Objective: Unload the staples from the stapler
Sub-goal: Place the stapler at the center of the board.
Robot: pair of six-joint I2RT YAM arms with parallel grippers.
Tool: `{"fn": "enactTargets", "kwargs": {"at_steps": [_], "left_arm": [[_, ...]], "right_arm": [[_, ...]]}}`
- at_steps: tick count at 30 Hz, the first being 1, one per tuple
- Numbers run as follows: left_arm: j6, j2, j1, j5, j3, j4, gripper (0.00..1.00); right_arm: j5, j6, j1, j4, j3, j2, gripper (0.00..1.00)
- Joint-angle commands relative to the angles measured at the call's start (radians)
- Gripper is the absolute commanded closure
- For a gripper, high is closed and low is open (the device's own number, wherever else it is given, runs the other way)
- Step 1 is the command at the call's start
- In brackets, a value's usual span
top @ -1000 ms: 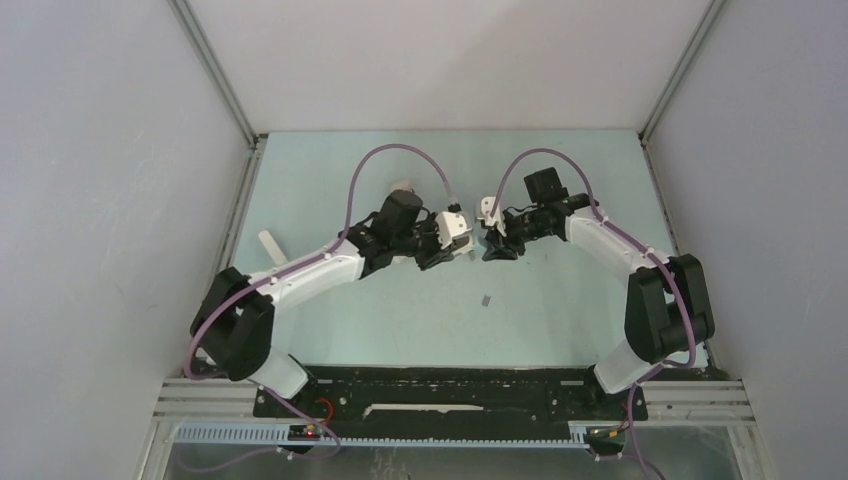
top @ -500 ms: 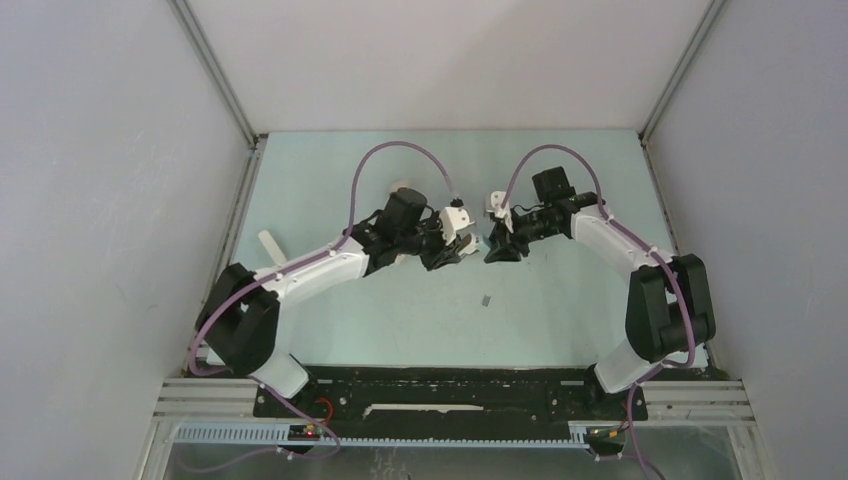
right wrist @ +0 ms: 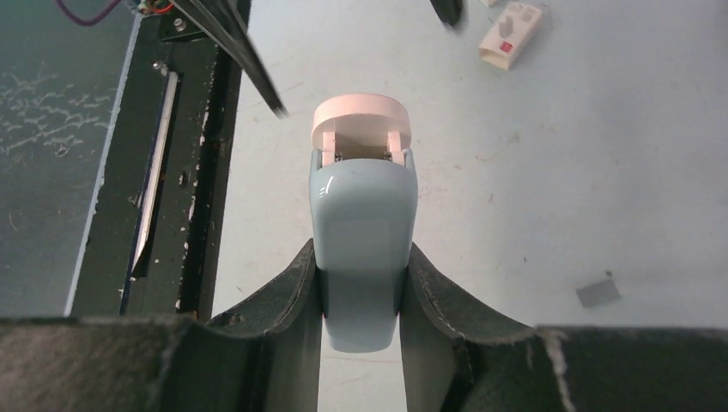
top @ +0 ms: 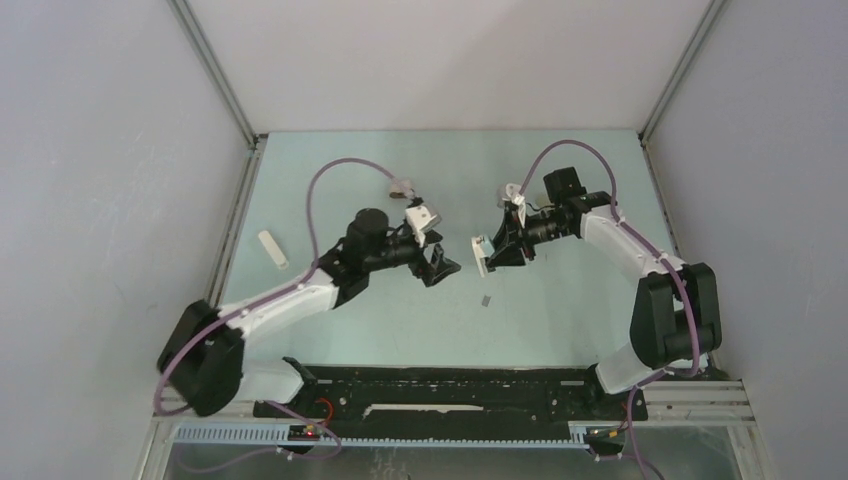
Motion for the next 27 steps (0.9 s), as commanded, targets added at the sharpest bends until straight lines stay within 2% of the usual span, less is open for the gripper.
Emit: {"fn": "enactTargets", "kwargs": {"at_steps": [1,4,7,10,16,21,27], "left_arm": [[-0.019,-0.243,0.015,-0.176,-0.168,0.177,0.1],[0.023,-0.392,0.022,-0.342,-0.335,0.237,0.0],[0.0,-0.491,0.033,-0.496,-0.463,0.302,0.0],[-0.01,-0.538,0.036,-0.593,-0.543,0.326,0.0],[-0.029,-0.546,0.038,-0.672,-0.615,0.408,0.0],[-0.031,-0.516,0.038,-0.659,-0.617,0.423,0.0],[-0.029,-0.507,0.036,-0.658,-0.617,0.427,0.0]], "right_arm": [[0.082,0.161,-0.045,0.06,0.025,-0.067,1.0],[0.329,0.335,-0.061,0.167,0.026,-0.08,1.0],[0.599,0.423,-0.081,0.246,0.025,-0.074,1.0],[0.762,0.428,-0.096,0.228,0.057,-0.035,1.0],[0.913,0.468,-0.106,0.131,0.184,0.141,0.99],[1.019,0.501,-0.106,0.034,0.338,0.305,0.96],[1.076,0.516,-0.11,-0.083,0.516,0.468,0.89]]}}
